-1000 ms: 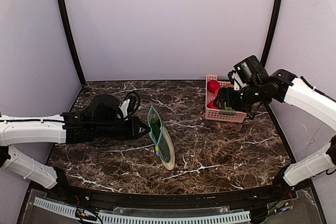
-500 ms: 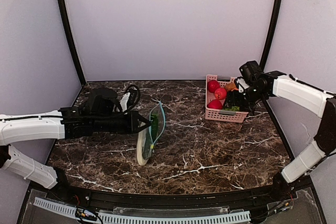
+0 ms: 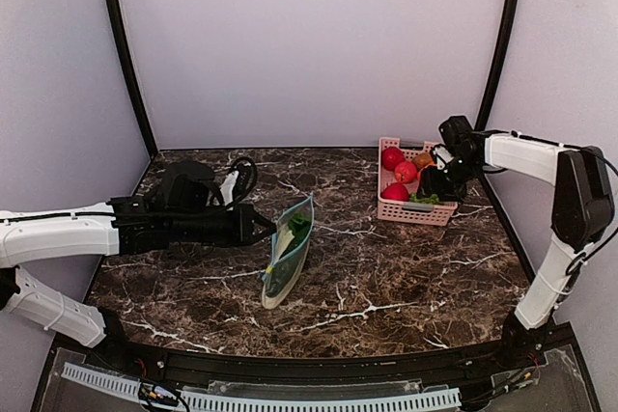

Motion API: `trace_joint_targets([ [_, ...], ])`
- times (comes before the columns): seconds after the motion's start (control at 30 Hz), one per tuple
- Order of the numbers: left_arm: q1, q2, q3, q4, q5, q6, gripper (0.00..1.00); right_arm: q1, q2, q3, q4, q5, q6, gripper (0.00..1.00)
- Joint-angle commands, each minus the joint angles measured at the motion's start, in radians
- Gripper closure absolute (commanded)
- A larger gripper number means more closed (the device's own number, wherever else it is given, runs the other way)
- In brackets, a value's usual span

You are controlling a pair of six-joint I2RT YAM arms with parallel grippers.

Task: Place the food in the zip-top bag and seal the zipper
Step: Pick up the fake fruit from the bin.

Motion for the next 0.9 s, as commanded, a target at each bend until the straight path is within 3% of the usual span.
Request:
trace_joint_targets([
  [0.0,0.01,-0.038,-0.019,-0.01,0.008,0.005,0.99,-0.002,0.08,0.067,0.051,-0.012,-0.091,0.34],
  [0.17,0.011,-0.033,-0.017,-0.009,0.006,-0.002,0.99,-0.002,0.16,0.114,0.073,0.003,-0.133,0.29],
  [0.57,0.014,-0.026,-0.022,0.001,0.014,-0.018,0.99,-0.001,0.339,0.197,0.082,0.1,-0.149,0.33],
  [0.73,0.014,-0.027,-0.024,0.002,0.015,-0.022,0.99,-0.002,0.383,0.209,0.085,0.137,-0.145,0.46],
  [0.87,0.014,-0.031,-0.026,0.001,0.012,-0.023,0.99,-0.002,0.383,0.207,0.09,0.145,-0.14,0.63],
])
